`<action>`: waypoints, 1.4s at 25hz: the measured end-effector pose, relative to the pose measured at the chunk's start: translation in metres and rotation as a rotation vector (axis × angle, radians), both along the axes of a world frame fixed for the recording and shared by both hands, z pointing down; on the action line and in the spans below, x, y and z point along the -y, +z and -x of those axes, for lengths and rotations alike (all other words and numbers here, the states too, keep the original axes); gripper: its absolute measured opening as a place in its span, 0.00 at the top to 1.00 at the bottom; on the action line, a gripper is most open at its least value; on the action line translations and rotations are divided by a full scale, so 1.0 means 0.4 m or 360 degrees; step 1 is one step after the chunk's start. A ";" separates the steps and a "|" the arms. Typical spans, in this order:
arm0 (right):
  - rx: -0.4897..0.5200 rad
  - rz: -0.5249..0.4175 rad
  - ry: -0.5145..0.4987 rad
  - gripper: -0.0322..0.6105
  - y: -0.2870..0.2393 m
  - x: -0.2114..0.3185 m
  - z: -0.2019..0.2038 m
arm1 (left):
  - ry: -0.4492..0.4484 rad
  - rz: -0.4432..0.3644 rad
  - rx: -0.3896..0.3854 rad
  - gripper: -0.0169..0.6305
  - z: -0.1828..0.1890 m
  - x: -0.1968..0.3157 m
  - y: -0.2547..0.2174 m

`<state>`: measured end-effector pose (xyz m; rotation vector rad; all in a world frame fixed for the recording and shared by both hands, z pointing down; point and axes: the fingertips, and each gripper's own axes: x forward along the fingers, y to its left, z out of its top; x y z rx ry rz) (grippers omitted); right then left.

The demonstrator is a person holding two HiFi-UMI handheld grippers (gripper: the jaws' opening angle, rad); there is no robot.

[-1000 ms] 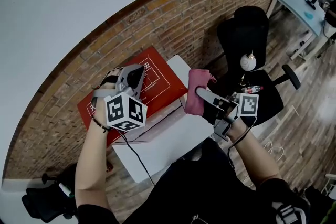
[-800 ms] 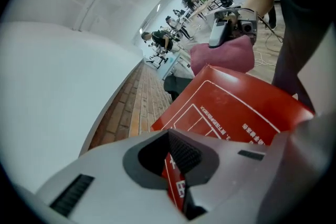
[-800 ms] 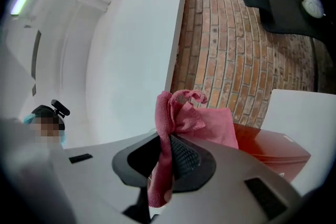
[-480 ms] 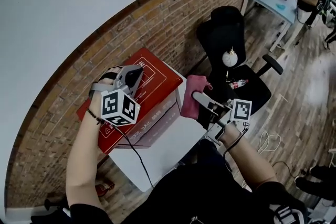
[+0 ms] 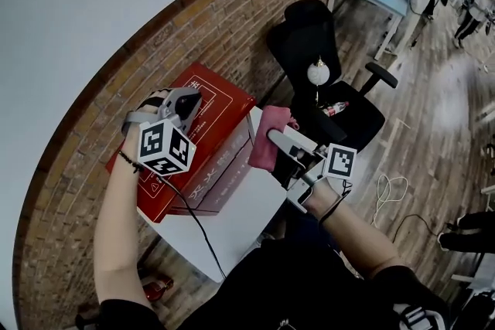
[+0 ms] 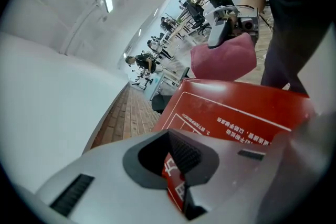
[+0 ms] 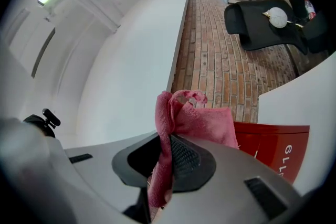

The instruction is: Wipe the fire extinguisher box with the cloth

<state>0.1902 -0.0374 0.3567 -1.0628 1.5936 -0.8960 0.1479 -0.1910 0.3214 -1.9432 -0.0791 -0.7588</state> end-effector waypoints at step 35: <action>0.0217 0.0064 0.0327 0.85 0.106 0.139 0.026 | 0.0012 0.0004 -0.0014 0.93 0.007 -0.003 0.005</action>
